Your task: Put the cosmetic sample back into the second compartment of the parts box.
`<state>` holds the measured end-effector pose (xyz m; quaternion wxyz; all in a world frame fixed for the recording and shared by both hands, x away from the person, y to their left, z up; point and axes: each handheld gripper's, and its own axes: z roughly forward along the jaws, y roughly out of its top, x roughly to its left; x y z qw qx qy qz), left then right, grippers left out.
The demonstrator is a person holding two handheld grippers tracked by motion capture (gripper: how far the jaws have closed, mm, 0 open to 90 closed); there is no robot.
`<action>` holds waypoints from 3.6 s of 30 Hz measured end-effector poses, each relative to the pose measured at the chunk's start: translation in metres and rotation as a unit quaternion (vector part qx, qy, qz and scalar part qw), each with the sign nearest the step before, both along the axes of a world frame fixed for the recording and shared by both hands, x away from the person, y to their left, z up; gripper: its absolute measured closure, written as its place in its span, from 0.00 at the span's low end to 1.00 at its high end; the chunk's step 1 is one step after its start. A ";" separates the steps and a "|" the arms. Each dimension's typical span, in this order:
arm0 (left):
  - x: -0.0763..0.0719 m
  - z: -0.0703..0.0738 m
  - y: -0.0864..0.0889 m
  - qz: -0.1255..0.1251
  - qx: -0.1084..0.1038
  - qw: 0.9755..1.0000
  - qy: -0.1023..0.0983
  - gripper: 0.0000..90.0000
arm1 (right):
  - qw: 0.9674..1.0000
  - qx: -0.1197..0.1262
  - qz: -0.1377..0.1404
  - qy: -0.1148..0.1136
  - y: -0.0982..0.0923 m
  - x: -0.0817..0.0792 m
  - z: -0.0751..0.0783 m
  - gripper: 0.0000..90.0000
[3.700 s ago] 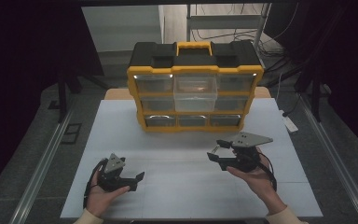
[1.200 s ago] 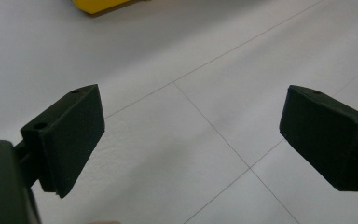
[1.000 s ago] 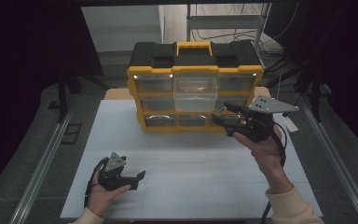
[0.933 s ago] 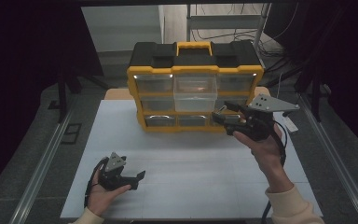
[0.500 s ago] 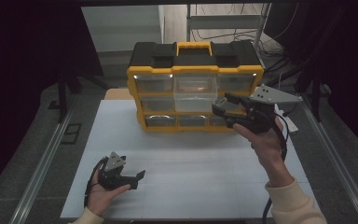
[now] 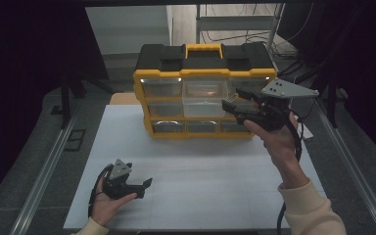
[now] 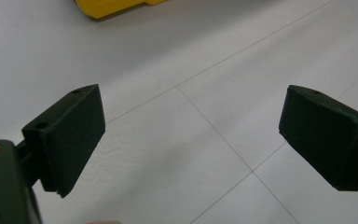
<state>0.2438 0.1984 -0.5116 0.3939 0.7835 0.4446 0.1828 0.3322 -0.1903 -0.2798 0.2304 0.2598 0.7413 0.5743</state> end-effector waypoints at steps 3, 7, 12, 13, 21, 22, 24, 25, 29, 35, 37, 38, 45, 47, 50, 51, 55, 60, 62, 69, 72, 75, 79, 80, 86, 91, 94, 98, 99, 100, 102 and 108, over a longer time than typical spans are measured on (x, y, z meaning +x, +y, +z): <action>0.000 0.000 0.000 0.001 -0.001 1.000 0.000 0.09 | 1.000 -0.003 -0.003 0.002 0.000 0.002 0.003 0.44; 0.000 0.000 0.000 0.001 -0.002 1.000 0.001 0.08 | 1.000 -0.006 -0.007 0.001 0.001 0.008 0.006 0.44; 0.000 0.000 0.000 0.000 -0.001 1.000 0.001 0.08 | 1.000 -0.009 -0.012 0.005 0.004 0.014 0.008 0.44; 0.000 0.000 0.000 0.000 -0.002 1.000 0.001 0.08 | 1.000 -0.007 -0.014 0.006 0.005 0.015 0.009 0.44; 0.000 0.000 0.001 0.000 -0.002 1.000 0.000 0.08 | 1.000 -0.011 -0.016 0.008 0.012 0.024 0.012 0.44; 0.000 0.000 0.001 0.000 -0.002 1.000 0.000 0.08 | 1.000 -0.018 -0.015 0.010 0.012 0.024 0.013 0.44; 0.000 0.000 0.001 0.001 -0.003 1.000 0.000 0.08 | 1.000 -0.018 -0.017 0.011 0.014 0.027 0.014 0.44; 0.001 0.000 0.001 0.000 -0.003 1.000 0.000 0.08 | 1.000 -0.019 -0.017 0.011 0.014 0.028 0.014 0.44; 0.001 0.000 0.001 0.001 -0.002 1.000 0.000 0.08 | 1.000 -0.024 -0.016 0.014 0.017 0.032 0.014 0.44; 0.001 0.000 0.001 0.000 -0.001 1.000 0.000 0.09 | 0.999 -0.034 -0.018 0.021 0.030 0.043 0.012 0.44; 0.001 0.000 0.002 0.000 -0.001 1.000 0.001 0.09 | 0.999 -0.037 -0.018 0.023 0.033 0.046 0.012 0.44; 0.001 0.000 0.002 0.000 -0.001 1.000 0.001 0.09 | 0.999 -0.039 -0.019 0.023 0.034 0.047 0.011 0.44; 0.001 0.000 0.002 -0.001 -0.001 1.000 0.000 0.09 | 0.998 -0.048 -0.019 0.028 0.042 0.053 0.011 0.44; 0.001 0.000 0.002 0.000 0.000 1.000 0.000 0.09 | 0.998 -0.052 -0.019 0.028 0.045 0.054 0.011 0.44; 0.001 0.000 0.002 -0.001 0.001 1.000 0.001 0.09 | 0.997 -0.063 -0.018 0.028 0.051 0.056 0.009 0.44; 0.001 0.000 0.002 -0.001 0.001 1.000 0.001 0.09 | 0.997 -0.064 -0.018 0.027 0.053 0.057 0.008 0.44; 0.001 -0.001 0.002 0.000 0.001 1.000 0.000 0.09 | 0.997 -0.069 -0.018 0.030 0.057 0.059 0.006 0.44; 0.001 -0.001 0.003 0.000 0.000 1.000 0.000 0.09 | 0.997 -0.068 -0.018 0.030 0.059 0.061 0.005 0.44; 0.001 -0.001 0.003 0.000 0.000 1.000 0.000 0.09 | 0.997 -0.067 -0.017 0.031 0.059 0.062 0.005 0.44; 0.000 -0.001 0.003 0.001 0.000 1.000 0.000 0.09 | 0.997 -0.072 -0.016 0.030 0.060 0.062 0.004 0.43; 0.000 -0.001 0.003 0.001 0.000 1.000 0.000 0.09 | 0.997 -0.073 -0.013 0.029 0.061 0.062 0.004 0.35; 0.000 -0.001 0.003 0.002 0.000 1.000 0.000 0.09 | 0.997 -0.071 -0.011 0.031 0.060 0.061 0.004 0.29; -0.001 -0.001 0.004 0.002 0.000 1.000 0.000 0.09 | 0.997 -0.064 -0.006 0.033 0.056 0.058 0.005 0.27; -0.001 -0.001 0.004 0.002 -0.001 1.000 0.000 0.09 | 0.998 -0.061 -0.005 0.032 0.055 0.057 0.006 0.27; -0.001 0.000 0.004 0.002 -0.001 1.000 -0.001 0.09 | 0.998 -0.049 0.002 0.025 0.046 0.047 0.006 0.27; -0.001 0.000 0.005 0.003 -0.002 1.000 -0.002 0.09 | 0.999 -0.030 0.008 0.019 0.031 0.034 0.001 0.26; -0.001 0.000 0.004 0.003 -0.002 1.000 -0.001 0.09 | 1.000 -0.024 0.012 0.017 0.020 0.026 -0.004 0.26; -0.001 0.000 0.005 0.003 -0.001 1.000 -0.002 0.09 | 1.000 -0.018 0.015 0.016 0.004 0.014 -0.012 0.26; -0.001 0.000 0.004 0.003 -0.002 1.000 -0.002 0.09 | 1.000 -0.017 0.015 0.017 0.001 0.011 -0.014 0.26; -0.001 0.000 0.004 0.003 -0.001 1.000 -0.002 0.09 | 1.000 -0.017 0.017 0.017 -0.002 0.008 -0.017 0.26; -0.001 0.000 0.004 0.003 -0.001 1.000 -0.002 0.09 | 1.000 -0.018 0.020 0.016 -0.007 0.003 -0.022 0.26; -0.002 0.001 0.004 0.003 -0.002 1.000 -0.003 0.09 | 0.999 -0.025 0.029 0.017 -0.021 -0.012 -0.040 0.26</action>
